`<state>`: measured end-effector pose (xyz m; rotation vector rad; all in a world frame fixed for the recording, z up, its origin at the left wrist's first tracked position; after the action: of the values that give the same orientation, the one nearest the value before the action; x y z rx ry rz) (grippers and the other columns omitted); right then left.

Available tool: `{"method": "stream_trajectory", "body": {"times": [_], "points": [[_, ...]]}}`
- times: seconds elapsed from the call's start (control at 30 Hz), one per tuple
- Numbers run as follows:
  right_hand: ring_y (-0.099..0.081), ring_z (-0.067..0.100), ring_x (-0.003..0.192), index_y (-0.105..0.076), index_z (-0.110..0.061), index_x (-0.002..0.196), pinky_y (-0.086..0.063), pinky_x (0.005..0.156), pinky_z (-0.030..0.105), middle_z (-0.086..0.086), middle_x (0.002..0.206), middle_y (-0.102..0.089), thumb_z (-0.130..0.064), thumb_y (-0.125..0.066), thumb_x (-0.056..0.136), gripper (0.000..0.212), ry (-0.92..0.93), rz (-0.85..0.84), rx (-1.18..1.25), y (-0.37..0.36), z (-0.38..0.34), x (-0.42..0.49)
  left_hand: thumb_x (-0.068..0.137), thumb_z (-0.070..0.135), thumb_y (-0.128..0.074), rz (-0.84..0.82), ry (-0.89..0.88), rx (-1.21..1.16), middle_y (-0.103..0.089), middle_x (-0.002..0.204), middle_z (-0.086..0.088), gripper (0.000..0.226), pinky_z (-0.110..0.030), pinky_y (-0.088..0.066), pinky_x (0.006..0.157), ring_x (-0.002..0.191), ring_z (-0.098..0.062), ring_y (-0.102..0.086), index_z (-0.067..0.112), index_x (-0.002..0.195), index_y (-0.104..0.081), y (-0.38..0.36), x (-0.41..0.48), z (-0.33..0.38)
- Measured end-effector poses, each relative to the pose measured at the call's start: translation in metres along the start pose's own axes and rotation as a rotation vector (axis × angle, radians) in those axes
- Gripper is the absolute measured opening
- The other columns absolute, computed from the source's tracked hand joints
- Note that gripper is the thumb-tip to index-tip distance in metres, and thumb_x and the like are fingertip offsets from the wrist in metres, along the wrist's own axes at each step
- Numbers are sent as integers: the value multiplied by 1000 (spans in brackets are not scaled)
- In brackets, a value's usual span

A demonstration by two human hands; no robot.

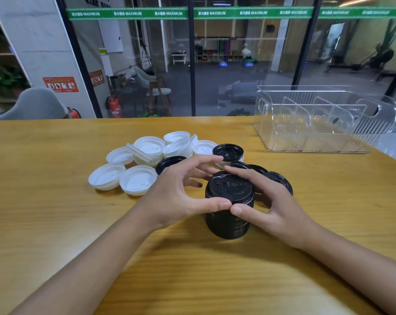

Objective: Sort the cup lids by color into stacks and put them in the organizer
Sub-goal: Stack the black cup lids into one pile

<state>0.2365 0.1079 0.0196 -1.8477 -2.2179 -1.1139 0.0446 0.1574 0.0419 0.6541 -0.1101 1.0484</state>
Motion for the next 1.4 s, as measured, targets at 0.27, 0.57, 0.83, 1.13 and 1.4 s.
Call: {"method": "stream_trajectory", "body": {"times": [0.27,0.57,0.83,1.13,1.4], "points": [[-60,11,134,-52,-31,149,-51,105,23,-16,143,-62,-46,-73,89,66,-13,-15,-2,-1,-3,2,95,56,-62,115,45,39,-75,113,13,40,-27,-55,95,115,-11,-69,33,125,-73,20,3,-19],[-59,11,134,-51,-32,150,-49,103,20,-16,141,-61,-46,-71,91,63,-3,-40,-33,-1,-5,2,97,27,-73,259,83,673,-70,119,10,32,-35,-52,99,116,-14,-63,23,129,-72,38,6,-45],[-59,11,135,-52,-30,150,-48,105,20,-16,141,-61,-46,-71,92,63,-6,-40,-42,-1,-4,3,93,17,-79,321,135,627,-75,99,7,13,-40,-56,85,94,-16,-68,19,105,-82,44,5,-45],[-59,12,135,-52,-30,150,-48,105,20,-15,140,-61,-47,-71,92,64,-5,-39,-50,0,-5,2,73,19,-94,395,164,497,-71,86,10,24,-47,-56,81,85,-19,-66,21,89,-76,51,2,-39],[-58,13,136,-52,-30,149,-49,105,22,-14,141,-61,-47,-71,92,63,-3,-39,-56,0,-5,3,77,22,-92,496,109,255,-72,86,6,19,-45,-58,83,86,-14,-66,32,88,-80,52,-1,-18]]}}
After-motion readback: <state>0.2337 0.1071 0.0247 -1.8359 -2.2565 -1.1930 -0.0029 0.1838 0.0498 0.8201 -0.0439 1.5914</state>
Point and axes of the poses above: each hand's wrist, its own x-axis towards the middle knuckle, its own y-axis out of the back of the hand, z = x × y, the point moved 6 cm from there along x, towards the middle knuckle
